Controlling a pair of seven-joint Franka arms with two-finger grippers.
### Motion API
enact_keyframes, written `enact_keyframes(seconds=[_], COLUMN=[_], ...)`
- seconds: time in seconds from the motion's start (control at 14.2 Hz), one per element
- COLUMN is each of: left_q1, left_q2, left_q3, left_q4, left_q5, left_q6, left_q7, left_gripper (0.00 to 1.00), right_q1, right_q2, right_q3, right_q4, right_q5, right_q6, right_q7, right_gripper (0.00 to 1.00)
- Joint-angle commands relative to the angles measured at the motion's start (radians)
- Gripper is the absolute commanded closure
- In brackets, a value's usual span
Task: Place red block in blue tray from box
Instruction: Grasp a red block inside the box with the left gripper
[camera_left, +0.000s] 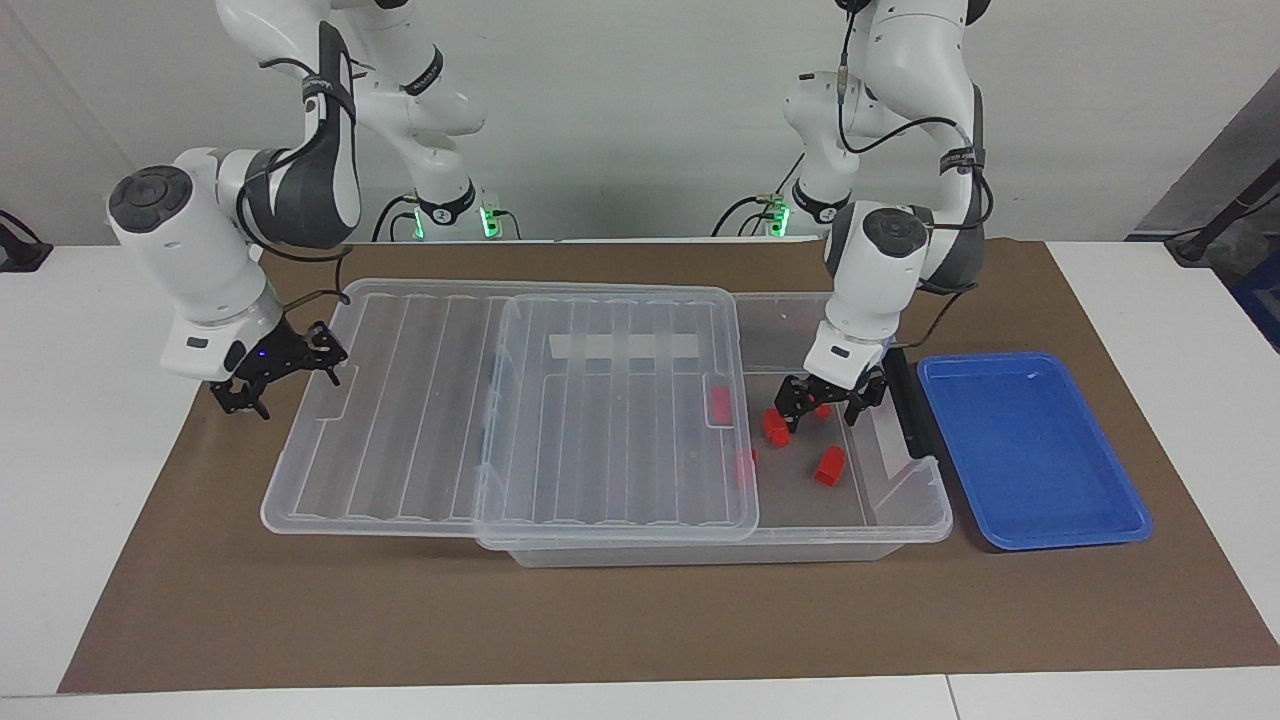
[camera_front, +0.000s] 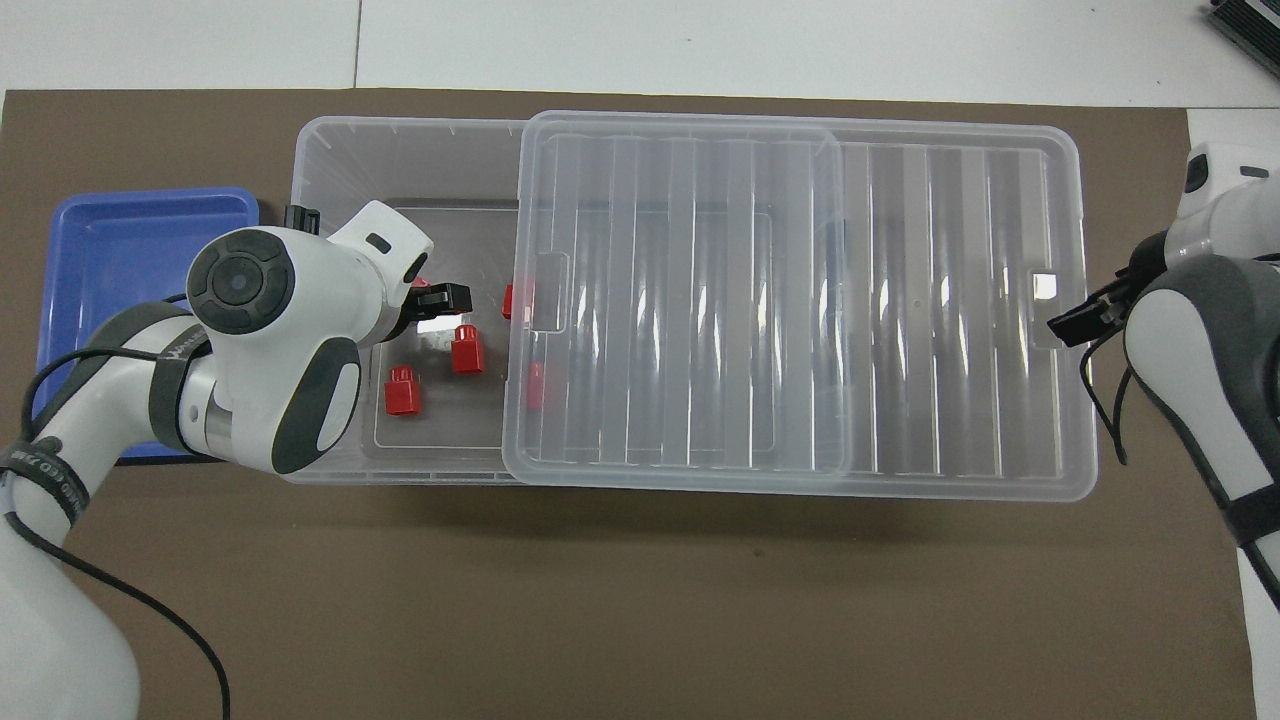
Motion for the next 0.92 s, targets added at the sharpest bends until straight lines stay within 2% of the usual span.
enact_keyframes(seconds=[0.0, 0.21, 0.56, 0.85], left_q1=[-0.057, -0.088, -0.088, -0.088], left_q2=[-0.028, -0.017, 0.014, 0.020], left_q3=[0.008, 0.008, 0.008, 0.010], left_q4=[-0.070, -0.078, -0.124, -0.124], left_q5=[0.017, 0.017, 0.017, 0.023], left_q6=[0.046, 0.058, 0.150, 0.150], left_q7=[-0.127, -0.171, -0.163, -0.162], left_gripper=[0.00, 0.00, 0.00, 0.00], right_q1=[-0.018, 0.000, 0.065, 0.082], right_q2=[-0.019, -0.073, -0.167, -0.197], right_q3=[0.010, 0.013, 0.014, 0.026], right_q4=[-0.002, -0.002, -0.011, -0.008], right_q5=[-0.013, -0.010, -0.003, 0.010], right_q6=[-0.036, -0.089, -0.178, -0.183], right_q7=[-0.009, 0.155, 0.466, 0.675], right_gripper=[0.01, 0.01, 0.01, 0.01])
